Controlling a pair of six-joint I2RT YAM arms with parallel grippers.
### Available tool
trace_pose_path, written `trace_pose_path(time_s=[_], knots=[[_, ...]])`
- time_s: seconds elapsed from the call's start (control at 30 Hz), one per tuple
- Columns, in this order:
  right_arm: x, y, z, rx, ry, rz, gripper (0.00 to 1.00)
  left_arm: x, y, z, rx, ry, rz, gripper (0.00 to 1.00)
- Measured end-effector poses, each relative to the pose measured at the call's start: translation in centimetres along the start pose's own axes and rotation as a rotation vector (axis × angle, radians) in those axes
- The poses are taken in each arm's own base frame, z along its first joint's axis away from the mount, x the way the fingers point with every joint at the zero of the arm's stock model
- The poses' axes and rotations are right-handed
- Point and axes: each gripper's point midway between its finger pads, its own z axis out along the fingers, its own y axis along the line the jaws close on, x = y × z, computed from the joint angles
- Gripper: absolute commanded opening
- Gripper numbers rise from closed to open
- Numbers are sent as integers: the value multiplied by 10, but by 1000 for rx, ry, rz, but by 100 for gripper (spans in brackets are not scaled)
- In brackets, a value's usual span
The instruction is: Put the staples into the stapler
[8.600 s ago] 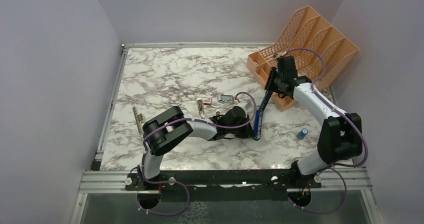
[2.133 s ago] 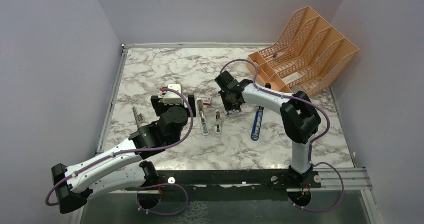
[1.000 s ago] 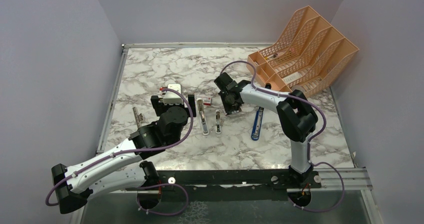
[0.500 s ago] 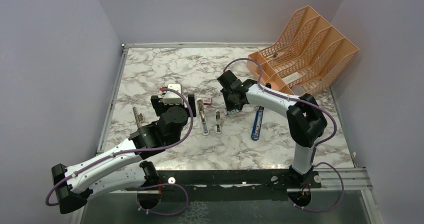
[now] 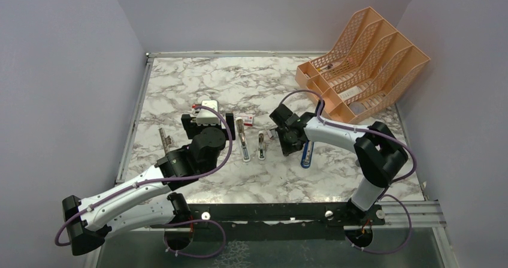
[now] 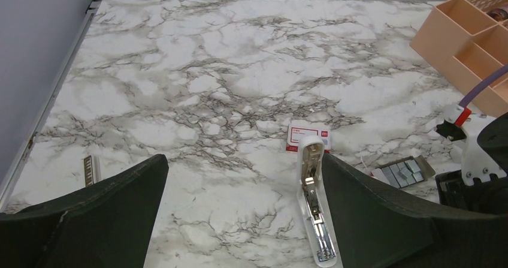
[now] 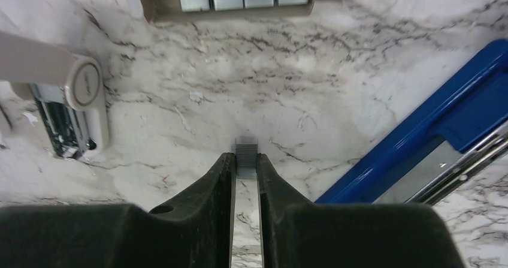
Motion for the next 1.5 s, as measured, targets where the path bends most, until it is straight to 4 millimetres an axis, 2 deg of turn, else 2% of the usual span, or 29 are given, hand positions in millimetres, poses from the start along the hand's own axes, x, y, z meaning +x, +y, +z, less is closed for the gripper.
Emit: trace_pose_path(time_s=[0.13, 0.3, 0.4, 0.87, 1.3, 1.5], knots=[[16, -1, 4, 3, 36, 4, 23, 0, 0, 0, 0, 0, 1, 99], [17, 1, 6, 3, 37, 12, 34, 0, 0, 0, 0, 0, 0, 99], [16, 1, 7, 5, 36, 21, 37, 0, 0, 0, 0, 0, 0, 99], [3, 4, 13, 27, 16, 43, 29, -3, 0, -2, 8, -5, -18, 99], [4, 4, 12, 17, 20, 3, 33, -4, 1, -2, 10, -8, -34, 99], [6, 7, 12, -8, 32, -36, 30, -4, 1, -2, 10, -8, -35, 99]])
